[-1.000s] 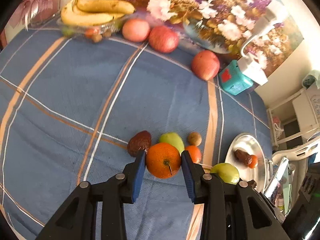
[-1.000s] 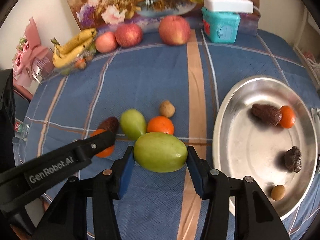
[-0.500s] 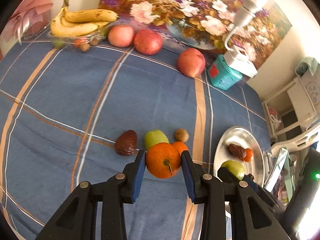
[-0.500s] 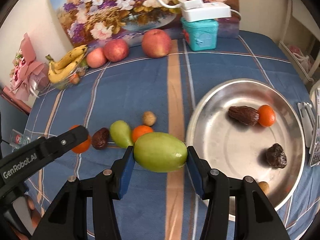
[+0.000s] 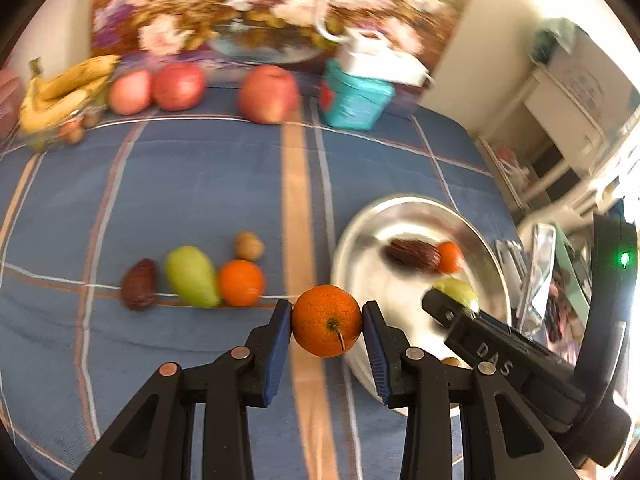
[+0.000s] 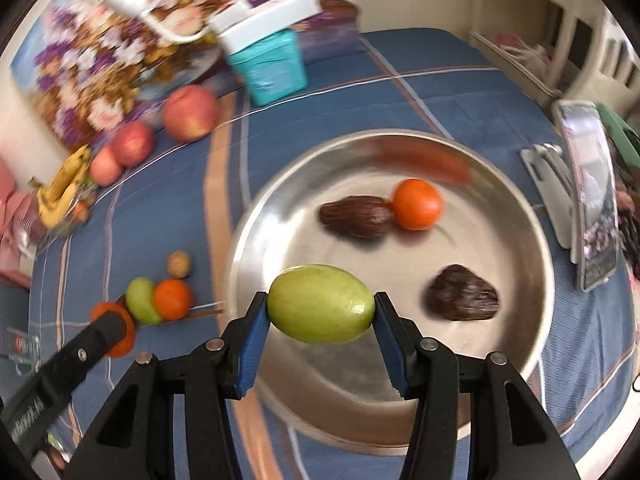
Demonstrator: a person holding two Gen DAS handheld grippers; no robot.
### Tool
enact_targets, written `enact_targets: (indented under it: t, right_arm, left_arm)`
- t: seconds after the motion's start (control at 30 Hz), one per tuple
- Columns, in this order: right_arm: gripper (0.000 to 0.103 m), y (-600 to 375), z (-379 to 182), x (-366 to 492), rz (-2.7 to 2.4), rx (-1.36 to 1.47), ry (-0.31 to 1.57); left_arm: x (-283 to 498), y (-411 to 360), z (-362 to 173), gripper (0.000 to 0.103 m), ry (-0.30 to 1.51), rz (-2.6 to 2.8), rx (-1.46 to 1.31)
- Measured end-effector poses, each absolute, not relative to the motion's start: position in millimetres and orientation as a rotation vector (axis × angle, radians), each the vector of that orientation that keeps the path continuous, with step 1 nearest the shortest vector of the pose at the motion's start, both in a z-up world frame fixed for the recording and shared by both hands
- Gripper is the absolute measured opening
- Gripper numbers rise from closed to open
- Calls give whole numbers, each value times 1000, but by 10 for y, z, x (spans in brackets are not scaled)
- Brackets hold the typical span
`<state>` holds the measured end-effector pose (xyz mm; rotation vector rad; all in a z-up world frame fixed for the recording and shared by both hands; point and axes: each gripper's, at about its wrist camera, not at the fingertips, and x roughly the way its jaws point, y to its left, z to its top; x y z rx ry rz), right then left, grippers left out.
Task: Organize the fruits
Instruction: 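Carry the tangerine with the left tool while the right tool carries the pear, both releasing into the plate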
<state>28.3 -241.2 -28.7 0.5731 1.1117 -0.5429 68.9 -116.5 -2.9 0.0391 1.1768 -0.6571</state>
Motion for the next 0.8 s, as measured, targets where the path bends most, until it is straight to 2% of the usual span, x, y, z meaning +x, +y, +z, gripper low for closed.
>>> enact_targets:
  t: [0.5,0.8]
  right_arm:
    - [54,-2739,-326,39,-613,666,1082]
    - [54,-2824,-355,-21,-644,692,1082]
  left_arm:
    - [596,-1592,-245,38,1219,-682,69]
    - [562,-1630,-269,42,1233,-703,87]
